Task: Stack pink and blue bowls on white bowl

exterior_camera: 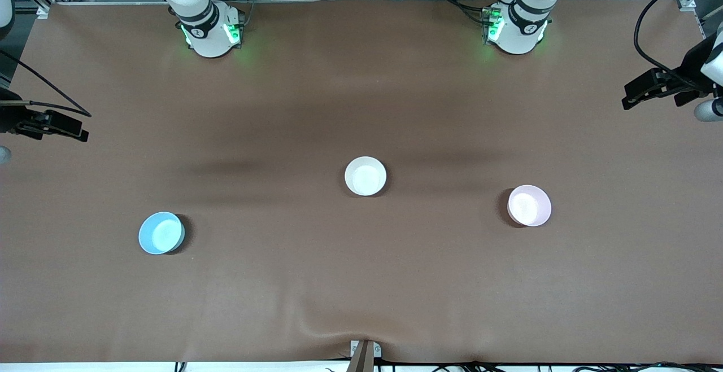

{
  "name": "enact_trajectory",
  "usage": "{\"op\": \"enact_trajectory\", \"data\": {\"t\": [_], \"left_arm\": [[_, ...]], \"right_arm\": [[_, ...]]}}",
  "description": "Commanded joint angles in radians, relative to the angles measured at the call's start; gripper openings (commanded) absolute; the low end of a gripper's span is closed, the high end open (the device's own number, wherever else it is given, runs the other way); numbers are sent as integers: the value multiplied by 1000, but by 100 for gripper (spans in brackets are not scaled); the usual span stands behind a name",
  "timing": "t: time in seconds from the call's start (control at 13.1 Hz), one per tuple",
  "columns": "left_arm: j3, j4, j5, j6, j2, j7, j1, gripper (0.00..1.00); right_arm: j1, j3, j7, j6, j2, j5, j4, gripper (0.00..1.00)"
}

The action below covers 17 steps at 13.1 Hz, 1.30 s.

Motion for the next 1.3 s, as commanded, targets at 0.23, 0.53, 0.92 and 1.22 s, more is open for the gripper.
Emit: {"op": "enact_trajectory", "data": {"t": [0.23,0.53,0.92,1.22], "left_arm": [[-4,-16,-10,18,-5,21,16,100],[-4,-43,-10,45,-5,21,16,100],[-4,-125,-10,126,-5,23,39,100],[-4,-211,-10,212,-8,23,39,100]], "right_arm": [[5,6,21,11,6,-6,-7,100],[4,6,21,12,8,-6,-7,100],[4,6,21,17,8,-6,-6,100],[2,6,21,19,18,-7,-6,100]]}}
